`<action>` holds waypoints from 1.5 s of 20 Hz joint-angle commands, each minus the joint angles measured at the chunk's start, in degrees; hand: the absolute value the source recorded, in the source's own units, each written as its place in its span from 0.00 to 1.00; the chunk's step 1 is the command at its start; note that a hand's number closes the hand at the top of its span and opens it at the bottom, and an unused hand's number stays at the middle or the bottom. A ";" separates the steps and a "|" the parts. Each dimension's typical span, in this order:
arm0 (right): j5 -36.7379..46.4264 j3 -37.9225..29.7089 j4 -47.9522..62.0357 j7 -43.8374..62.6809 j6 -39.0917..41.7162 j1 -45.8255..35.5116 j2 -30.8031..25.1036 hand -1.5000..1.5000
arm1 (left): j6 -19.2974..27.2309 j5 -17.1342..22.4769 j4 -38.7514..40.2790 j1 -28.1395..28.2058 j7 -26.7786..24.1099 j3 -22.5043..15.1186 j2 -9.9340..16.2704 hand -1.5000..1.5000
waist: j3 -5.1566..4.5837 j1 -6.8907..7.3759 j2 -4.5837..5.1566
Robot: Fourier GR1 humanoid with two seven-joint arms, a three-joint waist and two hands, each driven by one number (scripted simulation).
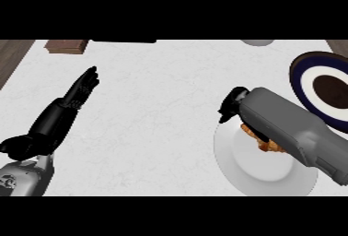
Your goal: Pick the croissant from the plate and place it in the plate
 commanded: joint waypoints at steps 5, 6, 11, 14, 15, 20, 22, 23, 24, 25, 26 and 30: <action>2.05 6.63 -3.21 -3.71 2.98 6.19 -2.03 0.00 | -1.32 1.15 -1.22 0.80 0.84 1.89 0.65 0.50 | 0.50 -0.59 1.07; 2.10 6.85 -2.04 -4.84 2.74 5.28 -2.26 0.00 | -1.16 0.08 2.06 0.06 -1.46 1.74 -0.13 0.50 | 0.48 -0.52 1.48; 2.77 10.37 -4.74 -8.47 2.38 5.98 -5.62 1.00 | -0.81 -0.15 -1.20 1.16 0.66 0.65 -0.96 0.50 | 0.52 0.25 1.46; 2.68 10.01 -8.39 -11.40 -1.96 5.52 -5.27 1.00 | -0.16 -1.92 -0.23 0.94 -0.62 0.13 -1.62 0.50 | 0.51 -0.17 1.39; 2.98 10.45 -8.51 -12.84 -2.72 4.81 -5.99 1.00 | -0.87 -0.27 -1.17 -1.75 3.03 0.66 -1.32 0.50 | 0.56 -0.05 1.49; -0.04 1.51 4.64 -2.81 -8.39 3.47 -6.50 1.00 | -0.95 -1.28 0.66 -1.12 0.39 0.60 -1.87 0.50 | 0.55 -0.03 1.92; -2.26 -5.47 9.76 4.85 -12.41 0.10 -14.83 1.00 | -0.36 -1.68 0.60 0.27 0.29 1.43 -0.85 0.50 | 0.59 -2.20 1.33; -2.55 -7.30 11.92 6.95 -13.79 -1.71 -17.26 1.00 | -0.45 -1.61 0.58 0.94 0.13 0.90 -1.26 0.50 | 0.54 -2.84 0.81; -2.71 -8.41 13.69 8.78 -14.77 -2.97 -18.69 1.00 | -0.41 -1.66 0.59 0.88 0.18 1.02 -1.13 0.50 | 0.52 -3.00 0.51; -3.04 -9.47 15.14 10.30 -16.26 -3.50 -19.60 1.00 | -0.30 -1.38 0.45 0.71 0.25 1.11 -1.39 0.50 | 0.71 -3.37 0.36; -3.68 -11.11 17.51 12.62 -17.58 -4.49 -20.64 1.00 | -0.26 -1.40 0.49 0.75 0.33 1.12 -1.39 0.50 | 0.73 -3.22 0.54; -4.73 -15.85 25.37 24.07 -25.01 -9.16 -23.41 1.00 | -0.41 -1.46 0.52 0.68 0.24 0.96 -1.42 0.50 | 0.51 -1.24 1.15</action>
